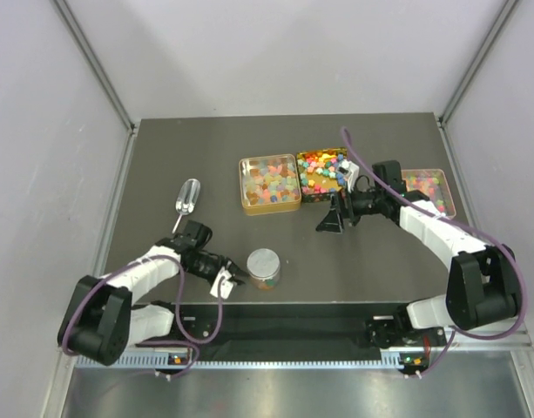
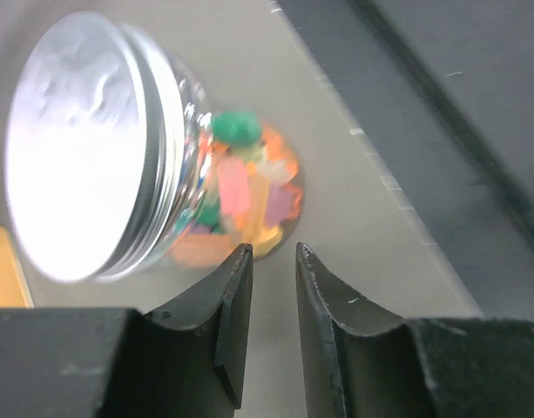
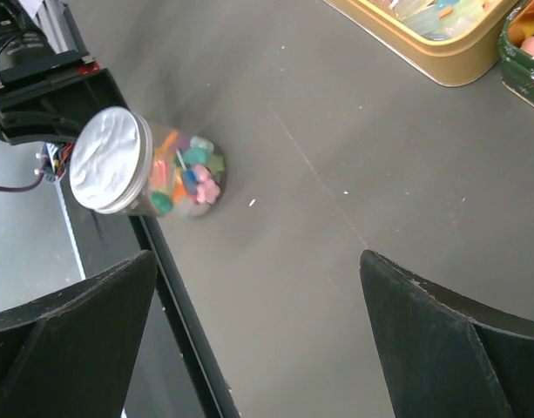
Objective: Pack the candies
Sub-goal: Move the packing bottle to the center of the board.
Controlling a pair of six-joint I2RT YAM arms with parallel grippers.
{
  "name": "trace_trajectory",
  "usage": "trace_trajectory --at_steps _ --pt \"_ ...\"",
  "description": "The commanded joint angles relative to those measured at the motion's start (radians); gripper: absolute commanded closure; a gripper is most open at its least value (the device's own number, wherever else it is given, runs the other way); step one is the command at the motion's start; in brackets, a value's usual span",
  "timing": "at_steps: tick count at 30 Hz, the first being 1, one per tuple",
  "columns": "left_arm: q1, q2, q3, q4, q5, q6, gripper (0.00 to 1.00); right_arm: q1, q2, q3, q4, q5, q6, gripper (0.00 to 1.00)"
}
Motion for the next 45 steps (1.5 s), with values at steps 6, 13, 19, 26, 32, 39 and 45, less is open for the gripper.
trace_trajectory --at_steps 6,13,19,26,32,39,45 --pt "-0.099 0.15 0.056 0.383 0.043 -0.198 0.66 -0.034 -0.049 -0.022 0.021 -0.02 -0.029 0.0" --pt "-0.217 0.262 0.121 0.69 -0.02 -0.487 0.65 -0.072 -0.07 -0.05 0.043 -0.027 -0.032 0.0" --pt "-0.231 0.336 0.272 0.775 -0.209 -0.845 0.55 -0.134 -0.107 -0.053 0.022 -0.032 -0.046 0.0" --pt "-0.185 0.037 0.224 0.552 -0.237 -1.067 0.3 -0.146 -0.162 -0.021 -0.075 -0.04 -0.119 0.0" --pt "-0.183 0.028 0.387 0.415 -0.562 -1.403 0.25 -0.079 -0.149 0.091 -0.205 0.149 -0.167 0.0" --pt "-0.055 0.074 0.547 0.299 -0.486 -1.747 0.26 0.236 -0.126 0.142 -0.287 0.348 -0.386 0.0" --pt "-0.012 -0.035 0.469 0.281 -0.402 -1.816 0.29 0.273 0.109 0.298 -0.265 0.405 -0.369 0.0"
